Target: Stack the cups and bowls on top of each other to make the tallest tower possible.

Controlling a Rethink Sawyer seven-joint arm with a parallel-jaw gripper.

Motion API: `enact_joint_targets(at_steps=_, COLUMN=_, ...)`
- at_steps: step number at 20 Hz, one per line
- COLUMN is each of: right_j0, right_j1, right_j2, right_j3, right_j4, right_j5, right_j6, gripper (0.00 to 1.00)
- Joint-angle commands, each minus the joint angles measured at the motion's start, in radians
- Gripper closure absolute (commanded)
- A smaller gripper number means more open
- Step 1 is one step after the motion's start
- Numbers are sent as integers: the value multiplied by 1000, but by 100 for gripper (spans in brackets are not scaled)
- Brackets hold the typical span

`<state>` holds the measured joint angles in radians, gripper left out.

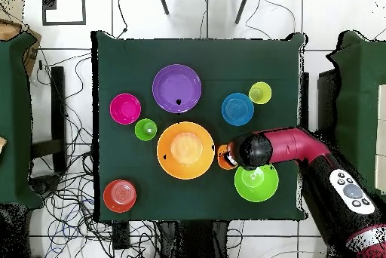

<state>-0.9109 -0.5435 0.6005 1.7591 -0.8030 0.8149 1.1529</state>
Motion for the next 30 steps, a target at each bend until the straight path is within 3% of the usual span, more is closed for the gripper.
enact_joint_targets(at_steps=1, right_j0=34, right_j1=-46, right_j2=-24, right_j3=52, right_j4=54, right_j5=8, right_j6=75, gripper=100)
enact_joint_targets(at_steps=23, right_j0=30, right_j1=-87, right_j2=-28, right_j3=88, right_j4=96, right_j5=-19, right_j6=55, gripper=100)
enact_joint_targets(at_steps=30, right_j0=69, right_j1=-103, right_j2=-57, right_j3=55, right_j4=99, right_j5=111, right_j6=25, gripper=100)
